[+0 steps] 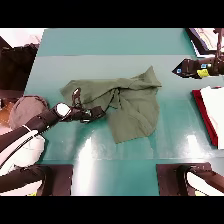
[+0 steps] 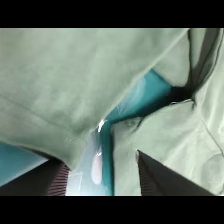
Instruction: Fold the shirts.
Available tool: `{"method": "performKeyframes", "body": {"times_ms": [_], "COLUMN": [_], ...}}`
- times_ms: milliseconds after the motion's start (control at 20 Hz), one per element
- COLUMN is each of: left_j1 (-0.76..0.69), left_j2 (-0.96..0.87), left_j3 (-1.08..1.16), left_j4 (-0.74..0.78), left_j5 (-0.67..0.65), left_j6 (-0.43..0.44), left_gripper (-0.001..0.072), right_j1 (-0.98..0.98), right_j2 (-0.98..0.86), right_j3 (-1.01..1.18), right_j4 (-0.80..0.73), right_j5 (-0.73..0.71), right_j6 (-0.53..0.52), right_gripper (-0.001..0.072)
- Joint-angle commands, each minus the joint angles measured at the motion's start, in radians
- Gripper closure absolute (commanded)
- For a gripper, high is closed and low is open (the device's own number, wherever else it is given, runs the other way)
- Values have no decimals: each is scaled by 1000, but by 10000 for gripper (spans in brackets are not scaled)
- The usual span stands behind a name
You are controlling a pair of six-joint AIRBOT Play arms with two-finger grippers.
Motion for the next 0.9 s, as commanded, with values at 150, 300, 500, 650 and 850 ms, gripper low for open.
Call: {"method": "performKeyframes", "body": {"times_ms": [150,300,500,650,850], "left_j1": [-19,45,212,301,315], "left_j2": [-27,7,153,230,243], "left_j3": [0,45,156,201,202], "left_j4": [3,37,165,226,262], "left_j5": [20,-100,-286,-362,-389], "left_j6": [-5,59,187,236,236], "left_gripper": [684,684,684,684,684], "right_j1": [0,0,0,0,12], "right_j2": [1,5,119,232,328], "right_j3": [-1,-20,-288,-573,-900], "right_j4": [0,-8,-9,11,257], "right_j5": [46,157,199,153,-18], "right_j6": [0,0,38,142,158], "right_gripper": [264,273,273,273,273]}}
